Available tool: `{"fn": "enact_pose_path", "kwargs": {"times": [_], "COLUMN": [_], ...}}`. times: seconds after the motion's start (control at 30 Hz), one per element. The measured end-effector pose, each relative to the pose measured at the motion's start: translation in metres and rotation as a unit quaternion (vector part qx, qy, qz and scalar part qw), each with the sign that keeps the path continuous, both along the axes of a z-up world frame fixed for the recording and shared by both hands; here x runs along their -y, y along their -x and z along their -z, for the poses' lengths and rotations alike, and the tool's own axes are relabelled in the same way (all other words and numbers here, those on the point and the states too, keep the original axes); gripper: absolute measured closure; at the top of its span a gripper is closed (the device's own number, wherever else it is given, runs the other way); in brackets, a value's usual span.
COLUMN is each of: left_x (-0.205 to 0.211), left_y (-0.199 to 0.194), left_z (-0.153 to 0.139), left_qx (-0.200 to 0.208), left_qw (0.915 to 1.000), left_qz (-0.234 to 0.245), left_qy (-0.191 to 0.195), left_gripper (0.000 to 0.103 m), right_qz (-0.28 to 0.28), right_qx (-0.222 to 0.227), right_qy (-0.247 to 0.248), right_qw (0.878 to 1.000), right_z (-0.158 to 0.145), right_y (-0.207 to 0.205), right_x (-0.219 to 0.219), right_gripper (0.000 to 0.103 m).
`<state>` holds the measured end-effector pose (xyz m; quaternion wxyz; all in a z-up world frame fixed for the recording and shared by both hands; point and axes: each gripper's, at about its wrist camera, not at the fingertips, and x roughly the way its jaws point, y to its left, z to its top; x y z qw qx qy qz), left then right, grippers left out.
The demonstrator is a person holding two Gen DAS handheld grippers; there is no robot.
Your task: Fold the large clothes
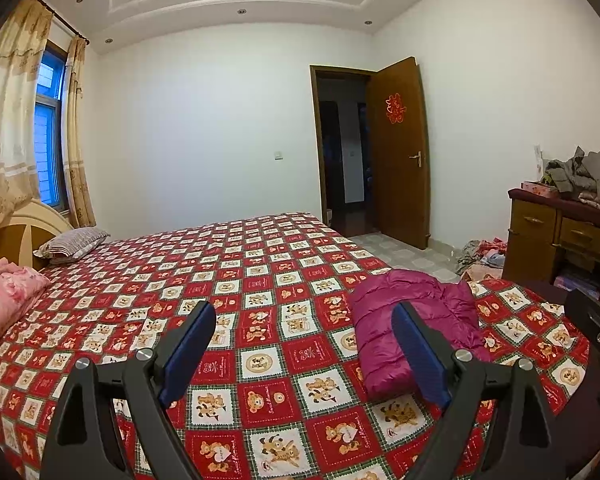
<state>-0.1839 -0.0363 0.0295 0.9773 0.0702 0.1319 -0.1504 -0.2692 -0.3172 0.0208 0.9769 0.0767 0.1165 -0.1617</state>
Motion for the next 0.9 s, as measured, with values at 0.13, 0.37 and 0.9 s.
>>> {"fn": "enact_pose_path", "kwargs": {"times": [0.13, 0.37, 0.9], "left_x": [0.001, 0.004, 0.007], "left_y": [0.001, -0.004, -0.005], "left_z": [0.0, 0.004, 0.007], "left_qx": [0.006, 0.004, -0.013], "left_qw": [1.0, 0.9999, 0.9997], "left_qz": [-0.002, -0.01, 0.02], "left_qy": [-0.005, -0.013, -0.007], "left_gripper": [0.013, 0.013, 0.013], "right_qz": [0.0, 0.001, 0.003], "right_qx": [0.0, 0.0, -0.002], "right_qy": [0.0, 0.002, 0.0], "right_qw": [1.0, 1.0, 1.0], "right_z": [0.0, 0.001, 0.001], "right_y": [0.0, 0.0, -0.001], "right_x": [0.001, 0.002, 0.002], "right_gripper": [0.01, 0.01, 0.008]}}
